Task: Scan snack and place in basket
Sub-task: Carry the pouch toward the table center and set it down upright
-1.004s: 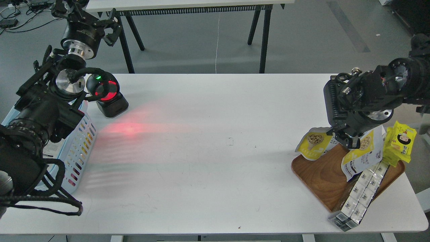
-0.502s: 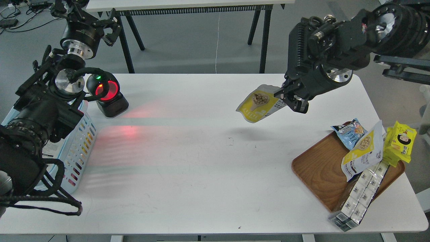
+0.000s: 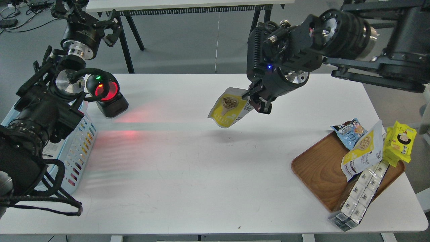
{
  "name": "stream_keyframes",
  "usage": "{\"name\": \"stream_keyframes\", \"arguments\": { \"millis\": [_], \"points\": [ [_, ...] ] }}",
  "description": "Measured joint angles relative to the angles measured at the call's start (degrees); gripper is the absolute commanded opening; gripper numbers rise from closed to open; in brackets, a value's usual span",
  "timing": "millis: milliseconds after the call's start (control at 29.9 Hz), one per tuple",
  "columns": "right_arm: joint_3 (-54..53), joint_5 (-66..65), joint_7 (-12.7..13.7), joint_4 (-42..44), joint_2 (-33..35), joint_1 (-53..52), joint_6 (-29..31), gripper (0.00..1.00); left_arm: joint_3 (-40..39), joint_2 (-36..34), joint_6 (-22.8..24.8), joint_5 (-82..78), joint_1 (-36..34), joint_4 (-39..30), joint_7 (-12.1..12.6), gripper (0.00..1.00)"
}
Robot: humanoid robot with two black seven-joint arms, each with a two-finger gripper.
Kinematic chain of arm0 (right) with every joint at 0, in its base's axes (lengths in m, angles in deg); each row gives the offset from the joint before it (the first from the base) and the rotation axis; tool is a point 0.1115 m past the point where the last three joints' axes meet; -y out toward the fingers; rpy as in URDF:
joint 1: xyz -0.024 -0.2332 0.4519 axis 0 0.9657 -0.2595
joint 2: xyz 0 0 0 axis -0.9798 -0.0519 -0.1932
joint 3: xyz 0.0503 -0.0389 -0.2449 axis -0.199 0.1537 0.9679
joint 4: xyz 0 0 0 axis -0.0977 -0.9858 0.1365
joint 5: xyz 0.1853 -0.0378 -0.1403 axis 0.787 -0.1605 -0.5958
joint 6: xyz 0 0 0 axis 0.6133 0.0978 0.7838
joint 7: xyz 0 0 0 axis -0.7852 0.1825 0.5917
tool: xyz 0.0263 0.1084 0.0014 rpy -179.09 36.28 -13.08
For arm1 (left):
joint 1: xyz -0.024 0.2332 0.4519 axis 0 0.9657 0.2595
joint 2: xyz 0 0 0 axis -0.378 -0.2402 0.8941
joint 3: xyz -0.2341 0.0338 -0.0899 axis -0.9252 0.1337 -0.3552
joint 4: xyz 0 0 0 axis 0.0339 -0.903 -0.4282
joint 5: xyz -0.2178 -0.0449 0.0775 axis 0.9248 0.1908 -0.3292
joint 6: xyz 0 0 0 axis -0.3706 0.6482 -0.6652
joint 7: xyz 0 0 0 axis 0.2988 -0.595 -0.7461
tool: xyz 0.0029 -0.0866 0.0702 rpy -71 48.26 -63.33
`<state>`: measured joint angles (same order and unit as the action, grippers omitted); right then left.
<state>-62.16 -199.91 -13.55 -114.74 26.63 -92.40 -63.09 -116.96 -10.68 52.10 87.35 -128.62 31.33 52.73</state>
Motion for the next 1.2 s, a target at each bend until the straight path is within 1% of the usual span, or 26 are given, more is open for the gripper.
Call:
{"name": "stream_keyframes", "arguments": {
  "millis": [268, 602, 1071, 1138, 1204],
  "points": [
    [-2.1, 0.0, 0.0, 8.0, -8.5, 4.4, 0.0, 0.00, 0.1, -0.5, 0.0, 0.0, -0.1, 0.0, 0.1, 1.00],
    [-2.4, 0.0, 0.0, 14.0, -15.1, 9.2, -0.2, 0.00, 0.1, -0.6, 0.0, -0.1, 0.0, 0.0, 0.1, 1.00],
    [-1.9, -0.2, 0.0, 15.3, -17.7, 11.2, -0.4, 0.00, 0.1, -0.9, 0.0, 0.0, 0.0, 0.0, 0.1, 1.00],
    [-1.8, -0.2, 0.0, 15.4, -18.0, 11.2, -0.4, 0.01, 0.1, -0.9, 0.0, 0.0, 0.1, 0.0, 0.1, 1.00],
    [-1.7, -0.3, 0.0, 15.5, -18.1, 11.2, -0.4, 0.03, 0.1, -0.8, 0.0, 0.0, 0.3, 0.0, 0.1, 1.00]
  ]
}}
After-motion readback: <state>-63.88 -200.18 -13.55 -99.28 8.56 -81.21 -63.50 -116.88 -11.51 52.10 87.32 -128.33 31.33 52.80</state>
